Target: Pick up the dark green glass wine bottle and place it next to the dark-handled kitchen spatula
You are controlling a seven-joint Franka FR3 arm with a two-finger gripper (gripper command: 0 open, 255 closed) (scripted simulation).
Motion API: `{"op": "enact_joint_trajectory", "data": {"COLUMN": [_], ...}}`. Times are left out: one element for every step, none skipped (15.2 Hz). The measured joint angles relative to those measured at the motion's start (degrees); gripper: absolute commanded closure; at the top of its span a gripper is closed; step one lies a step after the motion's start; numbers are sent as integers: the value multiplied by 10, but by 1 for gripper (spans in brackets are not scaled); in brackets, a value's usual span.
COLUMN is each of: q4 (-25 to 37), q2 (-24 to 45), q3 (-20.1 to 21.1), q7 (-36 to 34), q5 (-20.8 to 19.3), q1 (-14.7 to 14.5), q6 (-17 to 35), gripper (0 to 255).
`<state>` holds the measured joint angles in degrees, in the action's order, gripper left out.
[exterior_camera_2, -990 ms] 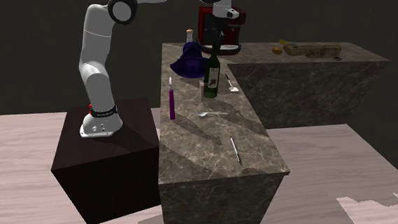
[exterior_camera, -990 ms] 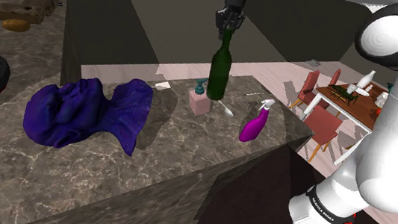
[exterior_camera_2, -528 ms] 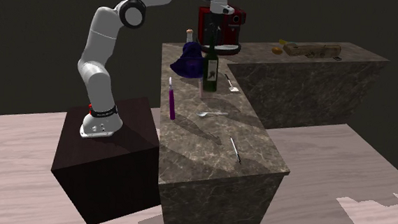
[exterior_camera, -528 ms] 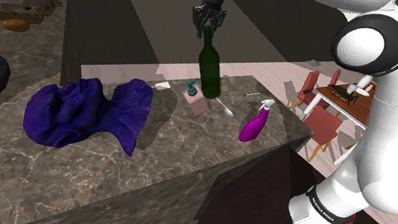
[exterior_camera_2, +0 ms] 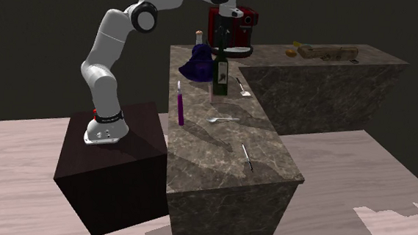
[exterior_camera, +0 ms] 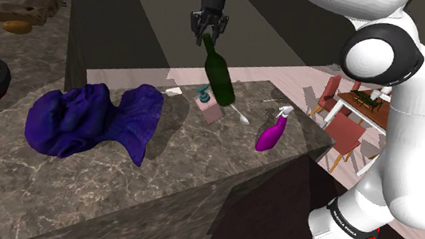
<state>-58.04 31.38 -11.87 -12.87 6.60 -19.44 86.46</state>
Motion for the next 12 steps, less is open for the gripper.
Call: {"op": "enact_joint_trajectory", "data": {"q4": [-16, -28, -38, -44, -58, -71, -88, -100, -102, -107, -104, -104], "q2": [-5, -8, -10, -10, -13, -16, -21, -21, -21, -24, -22, -22], "q3": [0, 0, -1, 0, 0, -1, -1, -1, -1, -1, 0, 0], "q7": [0, 1, 2, 1, 2, 3, 3, 5, 4, 4, 4, 4], "q5": [-1, -1, -2, -2, -2, -2, -3, -3, -3, -3, -3, -3], "q1": [-2, -2, -3, -4, -5, -5, -7, -7, -7, -8, -8, -8], "q6": [11, 20, 28, 35, 45, 55, 67, 78, 83, 87, 87, 88], "gripper": [255, 255, 255, 255, 255, 255, 255, 255, 255, 255, 255, 255]}}
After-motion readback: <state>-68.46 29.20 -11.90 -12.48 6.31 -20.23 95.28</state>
